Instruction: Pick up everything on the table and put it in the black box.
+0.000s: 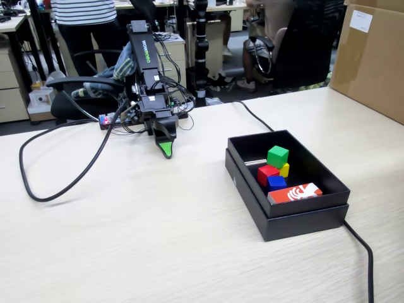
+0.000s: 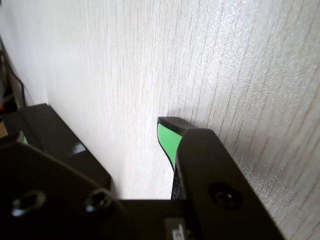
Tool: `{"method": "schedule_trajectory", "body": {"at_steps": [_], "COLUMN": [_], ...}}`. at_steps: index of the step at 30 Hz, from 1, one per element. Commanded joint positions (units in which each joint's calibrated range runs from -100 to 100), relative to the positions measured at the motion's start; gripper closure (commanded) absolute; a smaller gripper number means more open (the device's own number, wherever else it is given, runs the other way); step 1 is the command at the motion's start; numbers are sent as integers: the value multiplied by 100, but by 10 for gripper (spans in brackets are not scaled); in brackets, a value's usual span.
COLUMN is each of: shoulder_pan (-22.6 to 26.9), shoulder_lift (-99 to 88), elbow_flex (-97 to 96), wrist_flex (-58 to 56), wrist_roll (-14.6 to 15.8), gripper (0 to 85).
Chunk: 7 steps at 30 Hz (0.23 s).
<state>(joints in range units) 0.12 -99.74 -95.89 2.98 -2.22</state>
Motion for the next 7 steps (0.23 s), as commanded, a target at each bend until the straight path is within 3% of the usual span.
{"method": "schedule_trajectory", "body": {"at_steps": [1, 7], "shoulder_pan": [-20, -20], "shoulder_lift": [66, 66], "elbow_flex": [-93, -93], "wrist_flex": [-164, -164], "wrist_roll": [-68, -73], "gripper": [352, 352]}}
